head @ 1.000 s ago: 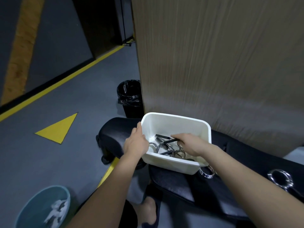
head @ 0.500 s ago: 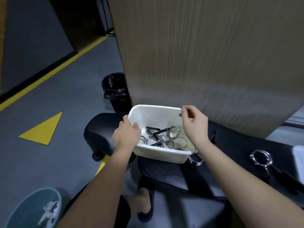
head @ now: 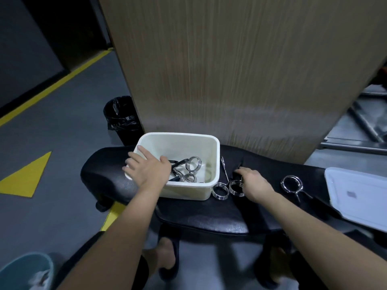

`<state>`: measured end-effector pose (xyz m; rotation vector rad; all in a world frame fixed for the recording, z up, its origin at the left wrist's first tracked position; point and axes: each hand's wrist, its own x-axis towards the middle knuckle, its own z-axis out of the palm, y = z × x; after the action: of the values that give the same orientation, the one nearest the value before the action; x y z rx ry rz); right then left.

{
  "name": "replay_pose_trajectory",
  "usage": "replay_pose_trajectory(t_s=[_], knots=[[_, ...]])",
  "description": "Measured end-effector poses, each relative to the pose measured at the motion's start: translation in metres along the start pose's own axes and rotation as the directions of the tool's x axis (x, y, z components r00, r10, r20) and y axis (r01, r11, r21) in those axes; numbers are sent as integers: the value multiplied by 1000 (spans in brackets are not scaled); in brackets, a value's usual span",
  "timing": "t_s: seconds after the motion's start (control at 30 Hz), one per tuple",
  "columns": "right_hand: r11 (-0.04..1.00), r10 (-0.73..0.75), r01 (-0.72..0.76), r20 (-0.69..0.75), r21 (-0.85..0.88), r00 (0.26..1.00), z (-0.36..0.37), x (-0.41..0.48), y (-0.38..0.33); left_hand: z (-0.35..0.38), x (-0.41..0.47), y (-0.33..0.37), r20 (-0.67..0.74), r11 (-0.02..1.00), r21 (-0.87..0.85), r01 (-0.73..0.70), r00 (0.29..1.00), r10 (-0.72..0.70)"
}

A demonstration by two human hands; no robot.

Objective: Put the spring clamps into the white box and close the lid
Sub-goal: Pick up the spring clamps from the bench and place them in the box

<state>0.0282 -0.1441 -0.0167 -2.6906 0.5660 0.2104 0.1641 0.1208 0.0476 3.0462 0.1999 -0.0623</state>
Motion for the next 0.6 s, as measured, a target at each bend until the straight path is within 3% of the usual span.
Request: replay_pose_trajectory(t_s=[0.17, 0.27, 0.37, 0.47, 0.6], knots=[[988, -34, 24, -66, -155, 997, -13, 20, 2, 9, 4, 3, -69, 998, -8, 55, 996, -55], [931, -130, 127, 14, -342, 991, -19, 37, 4, 13, 6, 3, -93, 999, 5, 53, 994, -52], [884, -194, 199, 55, -423, 979, -14, 49, 2, 15, 9, 3, -90, 998, 26, 60, 994, -58], [876, -247, 235, 26, -422, 969, -13, 57, 2, 17, 10, 2, -100, 997, 39, 60, 993, -56], [907, -289, 308, 107, -288, 951, -33, 66, 22, 18, 10, 1, -122, 998, 23, 58, 991, -55]])
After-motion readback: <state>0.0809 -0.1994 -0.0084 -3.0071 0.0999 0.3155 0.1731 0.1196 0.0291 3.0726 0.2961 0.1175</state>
